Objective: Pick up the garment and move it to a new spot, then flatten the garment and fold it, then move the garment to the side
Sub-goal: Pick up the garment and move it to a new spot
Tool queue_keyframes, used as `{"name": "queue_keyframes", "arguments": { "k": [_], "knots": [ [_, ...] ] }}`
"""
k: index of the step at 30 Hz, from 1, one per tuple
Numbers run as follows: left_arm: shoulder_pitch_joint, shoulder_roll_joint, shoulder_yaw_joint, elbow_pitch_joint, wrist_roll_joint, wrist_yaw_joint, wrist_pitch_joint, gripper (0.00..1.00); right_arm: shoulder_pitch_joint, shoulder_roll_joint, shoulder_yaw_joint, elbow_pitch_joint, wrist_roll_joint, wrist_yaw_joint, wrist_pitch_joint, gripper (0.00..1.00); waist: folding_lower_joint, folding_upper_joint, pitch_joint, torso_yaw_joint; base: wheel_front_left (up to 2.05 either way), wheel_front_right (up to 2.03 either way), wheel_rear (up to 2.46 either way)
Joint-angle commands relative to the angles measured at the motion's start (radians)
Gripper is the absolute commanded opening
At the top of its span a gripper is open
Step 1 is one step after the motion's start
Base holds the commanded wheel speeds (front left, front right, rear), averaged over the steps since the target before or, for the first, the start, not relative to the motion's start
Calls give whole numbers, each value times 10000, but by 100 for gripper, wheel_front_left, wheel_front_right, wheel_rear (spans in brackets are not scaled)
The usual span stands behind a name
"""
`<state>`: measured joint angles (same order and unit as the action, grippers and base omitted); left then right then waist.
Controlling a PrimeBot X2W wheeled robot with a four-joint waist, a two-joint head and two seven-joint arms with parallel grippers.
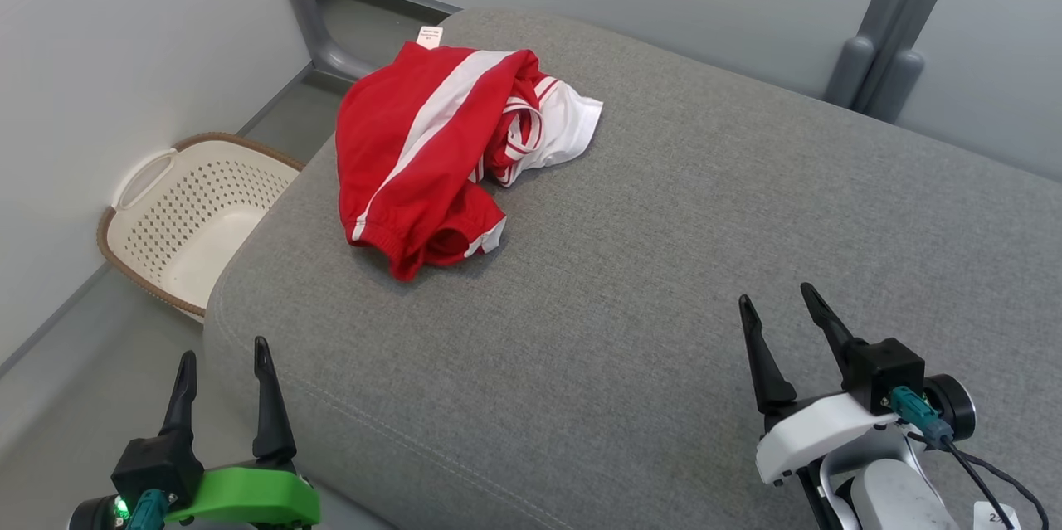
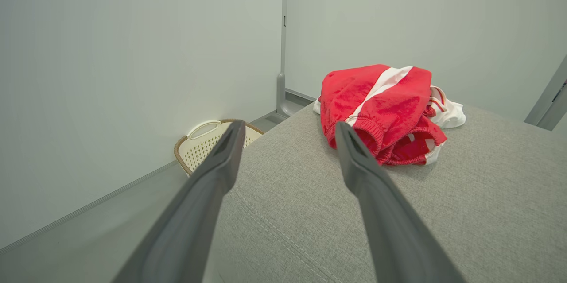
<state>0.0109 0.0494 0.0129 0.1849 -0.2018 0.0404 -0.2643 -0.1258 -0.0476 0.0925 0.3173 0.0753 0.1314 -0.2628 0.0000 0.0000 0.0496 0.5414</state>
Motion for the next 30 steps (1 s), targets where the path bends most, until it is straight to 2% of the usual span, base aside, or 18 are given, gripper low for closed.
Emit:
{"name": "queue_keyframes", "arguments": {
  "k": [1,9,13,17,24,27,30],
  "knots": [
    [87,19,12,-26,-134,51,-4,100,-63,-49,-13,27,-54,-13,-31,100,0,0,44,18,0,0,0],
    [-719,22,-83,798,-563,-212,-3,100,80,-49,-224,-29,-99,-13,-31,100,0,0,101,-36,0,0,0],
    [-1912,18,-226,2406,-1055,-550,15,100,201,-49,-468,-94,-290,-13,-31,100,0,0,228,-85,0,0,0],
    [-3870,24,-385,4347,-1602,-954,889,100,356,-51,-721,-193,-567,-13,-31,100,0,0,380,-149,0,0,0],
    [-6470,315,444,6663,-2949,-1029,2736,100,302,-58,-504,-337,-1034,-15,-31,100,0,0,1001,-1422,0,0,0],
    [-7102,545,722,7231,-3404,-1092,3458,100,229,-49,-485,-422,-1255,-15,-19,100,0,0,1309,-1973,0,0,0],
    [-7560,744,927,7646,-3654,-925,4025,100,166,-48,-505,-608,-1434,-15,65,100,0,0,1673,-2513,0,0,0]
  ]
}}
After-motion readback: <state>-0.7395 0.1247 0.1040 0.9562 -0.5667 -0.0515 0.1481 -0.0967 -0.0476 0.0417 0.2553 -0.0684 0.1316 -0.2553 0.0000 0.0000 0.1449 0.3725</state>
